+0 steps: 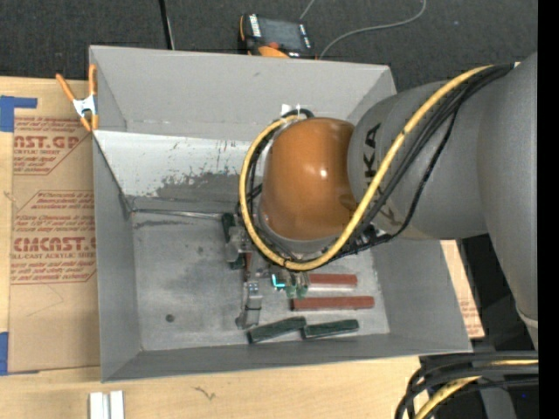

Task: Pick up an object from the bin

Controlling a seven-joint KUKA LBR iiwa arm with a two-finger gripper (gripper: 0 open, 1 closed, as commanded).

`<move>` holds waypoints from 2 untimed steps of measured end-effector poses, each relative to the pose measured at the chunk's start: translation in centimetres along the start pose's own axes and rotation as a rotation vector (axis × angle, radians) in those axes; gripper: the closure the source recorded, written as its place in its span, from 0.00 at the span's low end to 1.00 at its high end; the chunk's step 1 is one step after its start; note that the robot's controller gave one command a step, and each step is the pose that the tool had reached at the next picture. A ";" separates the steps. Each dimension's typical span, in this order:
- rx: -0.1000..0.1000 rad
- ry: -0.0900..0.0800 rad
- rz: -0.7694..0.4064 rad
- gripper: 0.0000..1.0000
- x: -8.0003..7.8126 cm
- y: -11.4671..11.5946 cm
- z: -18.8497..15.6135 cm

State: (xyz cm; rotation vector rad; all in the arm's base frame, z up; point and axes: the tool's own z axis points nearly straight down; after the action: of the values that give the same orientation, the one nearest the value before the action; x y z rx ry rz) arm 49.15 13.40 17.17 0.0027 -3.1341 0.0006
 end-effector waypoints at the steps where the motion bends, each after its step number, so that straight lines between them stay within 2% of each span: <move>1: 0.003 -0.004 0.051 0.00 -4.0 -9.5 7.8; 2: 0.001 -0.006 0.016 0.00 -5.6 -14.2 10.3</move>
Offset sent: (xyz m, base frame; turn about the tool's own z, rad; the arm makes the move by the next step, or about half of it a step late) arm 0.0401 -0.0892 -0.0733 0.0432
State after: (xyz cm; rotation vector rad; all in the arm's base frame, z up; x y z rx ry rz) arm 54.68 -0.80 6.85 -0.0222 -3.1404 0.0017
